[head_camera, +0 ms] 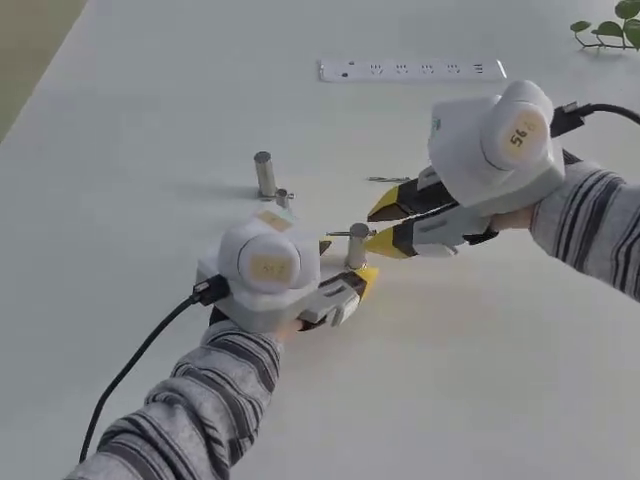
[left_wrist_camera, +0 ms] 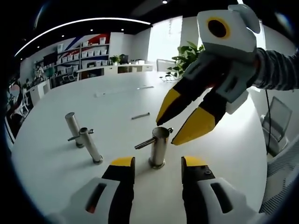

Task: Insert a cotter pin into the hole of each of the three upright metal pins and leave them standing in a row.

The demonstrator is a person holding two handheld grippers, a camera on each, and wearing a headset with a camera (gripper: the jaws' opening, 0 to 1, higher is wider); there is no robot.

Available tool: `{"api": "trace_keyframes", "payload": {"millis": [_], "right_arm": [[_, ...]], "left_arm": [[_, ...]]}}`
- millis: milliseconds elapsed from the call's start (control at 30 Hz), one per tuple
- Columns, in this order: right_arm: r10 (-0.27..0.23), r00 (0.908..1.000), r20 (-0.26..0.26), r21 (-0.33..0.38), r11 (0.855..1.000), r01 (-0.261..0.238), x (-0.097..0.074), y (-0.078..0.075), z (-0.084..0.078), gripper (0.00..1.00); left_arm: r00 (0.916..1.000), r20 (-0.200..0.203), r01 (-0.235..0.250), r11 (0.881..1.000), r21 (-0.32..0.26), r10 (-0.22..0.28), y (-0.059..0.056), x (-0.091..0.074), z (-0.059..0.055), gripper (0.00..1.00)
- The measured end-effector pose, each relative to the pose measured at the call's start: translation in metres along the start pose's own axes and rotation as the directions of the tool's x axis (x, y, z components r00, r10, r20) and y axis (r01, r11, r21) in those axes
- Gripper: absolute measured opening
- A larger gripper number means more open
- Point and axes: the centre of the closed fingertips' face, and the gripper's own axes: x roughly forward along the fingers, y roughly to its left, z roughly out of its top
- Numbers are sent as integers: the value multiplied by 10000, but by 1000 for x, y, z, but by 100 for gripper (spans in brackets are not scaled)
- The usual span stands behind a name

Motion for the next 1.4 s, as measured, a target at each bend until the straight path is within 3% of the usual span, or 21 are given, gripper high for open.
{"api": "trace_keyframes", "payload": {"millis": [500, 1033, 1400], "right_arm": [[287, 9996, -49, 224, 9993, -285, 22, 3, -3, 14], [457, 9989, 87, 523, 9976, -461, 23, 4, -3, 9], [316, 9995, -42, 569, 9979, -313, 21, -9, -4, 8]], "left_arm": [[9991, 389, -179, 9993, -314, 191, 5, -31, 10, 57], [9946, 755, -697, 9971, -291, 717, 21, -59, 17, 73], [9917, 850, -960, 9953, -116, 967, 33, -73, 18, 85]]}}
